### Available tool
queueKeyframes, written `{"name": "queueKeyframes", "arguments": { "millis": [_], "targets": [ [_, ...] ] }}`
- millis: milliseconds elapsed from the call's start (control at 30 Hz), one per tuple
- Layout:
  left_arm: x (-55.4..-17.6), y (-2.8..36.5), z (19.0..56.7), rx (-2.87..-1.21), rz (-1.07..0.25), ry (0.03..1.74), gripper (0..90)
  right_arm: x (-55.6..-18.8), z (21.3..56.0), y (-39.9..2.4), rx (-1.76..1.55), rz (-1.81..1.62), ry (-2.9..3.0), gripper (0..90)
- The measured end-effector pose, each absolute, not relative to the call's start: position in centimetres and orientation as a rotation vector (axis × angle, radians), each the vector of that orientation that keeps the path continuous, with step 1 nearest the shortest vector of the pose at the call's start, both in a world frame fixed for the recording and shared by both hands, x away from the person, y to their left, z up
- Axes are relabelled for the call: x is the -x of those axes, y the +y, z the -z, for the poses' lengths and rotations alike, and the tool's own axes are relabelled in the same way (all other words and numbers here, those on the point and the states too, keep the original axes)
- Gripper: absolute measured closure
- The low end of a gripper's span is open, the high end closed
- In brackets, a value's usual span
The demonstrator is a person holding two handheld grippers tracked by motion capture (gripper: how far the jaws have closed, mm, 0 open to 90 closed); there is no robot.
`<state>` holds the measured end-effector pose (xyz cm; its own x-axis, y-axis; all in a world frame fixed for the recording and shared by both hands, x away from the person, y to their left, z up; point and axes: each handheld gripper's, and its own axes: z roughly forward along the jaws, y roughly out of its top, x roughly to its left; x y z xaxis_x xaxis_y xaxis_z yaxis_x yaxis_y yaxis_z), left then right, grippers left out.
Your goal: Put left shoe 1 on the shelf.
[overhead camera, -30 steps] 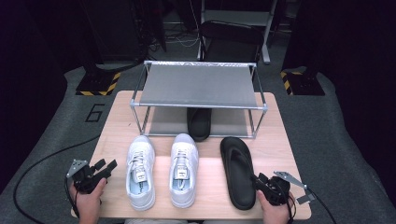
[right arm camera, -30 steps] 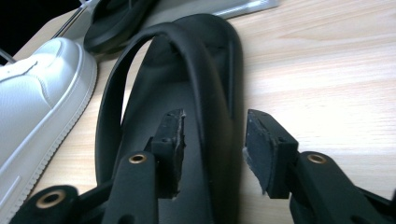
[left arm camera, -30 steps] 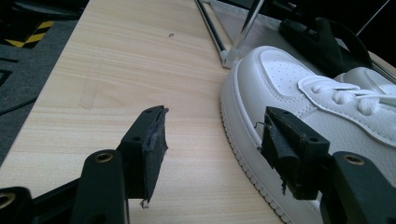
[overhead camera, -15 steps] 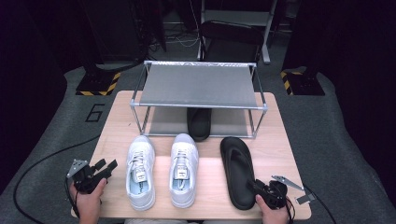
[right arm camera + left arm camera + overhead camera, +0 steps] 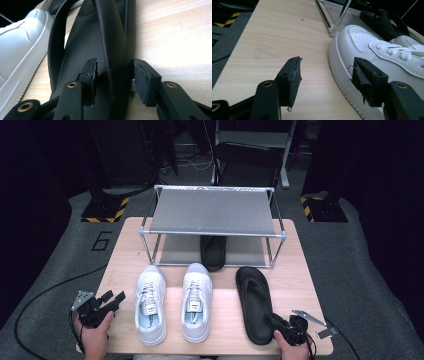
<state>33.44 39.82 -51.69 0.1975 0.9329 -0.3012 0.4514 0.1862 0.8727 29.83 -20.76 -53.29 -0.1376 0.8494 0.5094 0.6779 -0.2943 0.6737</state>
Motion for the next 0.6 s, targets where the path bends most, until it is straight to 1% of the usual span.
{"name": "queueKeyframes", "arguments": {
  "millis": [133,300,600],
  "targets": [
    [-33.44,39.82,51.69,-1.427,-0.583,1.417,39.9,-29.85,53.41,-21.08,-1.959,-1.432,1.735,57.8],
    [-33.44,39.89,51.68,-1.426,-0.581,1.418,39.9,-29.83,53.60,-21.45,-2.017,-1.485,1.683,62.7],
    [-33.38,39.92,51.63,-1.429,-0.584,1.418,39.9,-29.70,53.35,-21.19,-1.998,-1.485,1.669,64.1]
  ]
}}
